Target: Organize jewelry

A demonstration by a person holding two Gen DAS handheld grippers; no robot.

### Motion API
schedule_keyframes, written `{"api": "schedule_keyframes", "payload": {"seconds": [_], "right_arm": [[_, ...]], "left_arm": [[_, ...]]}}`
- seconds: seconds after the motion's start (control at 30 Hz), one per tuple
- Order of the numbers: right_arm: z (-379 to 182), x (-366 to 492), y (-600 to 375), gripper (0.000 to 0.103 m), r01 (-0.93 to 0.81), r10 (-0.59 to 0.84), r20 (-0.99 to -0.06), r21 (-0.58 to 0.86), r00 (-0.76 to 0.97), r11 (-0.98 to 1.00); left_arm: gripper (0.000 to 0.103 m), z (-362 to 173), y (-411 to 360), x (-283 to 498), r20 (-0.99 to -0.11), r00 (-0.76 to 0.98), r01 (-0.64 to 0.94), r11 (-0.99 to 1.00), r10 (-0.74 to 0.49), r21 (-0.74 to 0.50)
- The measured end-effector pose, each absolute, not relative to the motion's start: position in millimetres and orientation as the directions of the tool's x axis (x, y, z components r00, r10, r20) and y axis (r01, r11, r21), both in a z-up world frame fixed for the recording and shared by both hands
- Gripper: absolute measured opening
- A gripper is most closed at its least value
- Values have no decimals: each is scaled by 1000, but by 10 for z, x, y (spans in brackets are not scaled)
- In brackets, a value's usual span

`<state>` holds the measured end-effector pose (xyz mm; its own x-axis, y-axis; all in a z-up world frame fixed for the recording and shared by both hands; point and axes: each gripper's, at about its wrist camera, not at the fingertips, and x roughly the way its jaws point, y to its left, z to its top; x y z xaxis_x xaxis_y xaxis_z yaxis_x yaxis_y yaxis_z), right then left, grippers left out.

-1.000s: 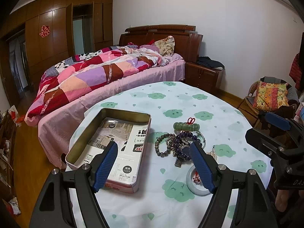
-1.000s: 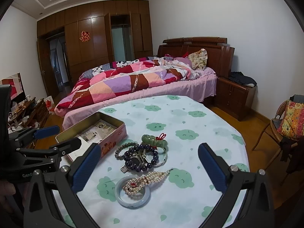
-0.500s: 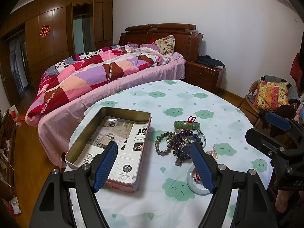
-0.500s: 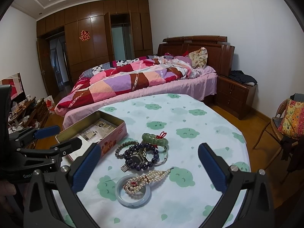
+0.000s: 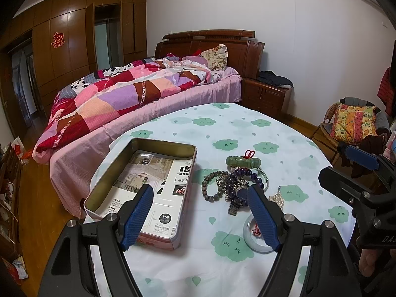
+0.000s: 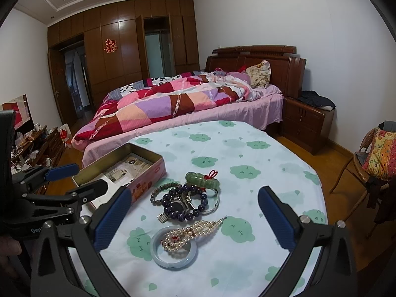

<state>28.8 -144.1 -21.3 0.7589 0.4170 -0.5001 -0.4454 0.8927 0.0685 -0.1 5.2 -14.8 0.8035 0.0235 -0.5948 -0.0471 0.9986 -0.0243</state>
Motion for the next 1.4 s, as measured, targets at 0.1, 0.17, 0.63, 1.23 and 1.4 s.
{"api": "schedule_keyframes", "payload": {"seconds": [0.1,0.17,0.63,1.23,1.4], "right_arm": [[-126,308,-1485,103,-445,417,-500,68,760,893],[-148,305,-1474,103,-445,417,-500,69,759,893],[-158,306,-1471,103,-446,417,-503,68,757,892],[-235,307,-1467,103,-443,415,-511,73,753,894],[-450,392,-1533,103,-428,409,-551,101,727,898]], "left_arm": [[78,-160,47,4,-594,804,-48,999,25,-23],[78,-164,36,5,-595,803,-48,999,26,-21],[78,-157,36,13,-597,802,-48,999,26,-20],[78,-280,69,-15,-610,792,-49,999,27,-20],[78,-434,82,50,-644,765,-39,999,9,-33]]}}
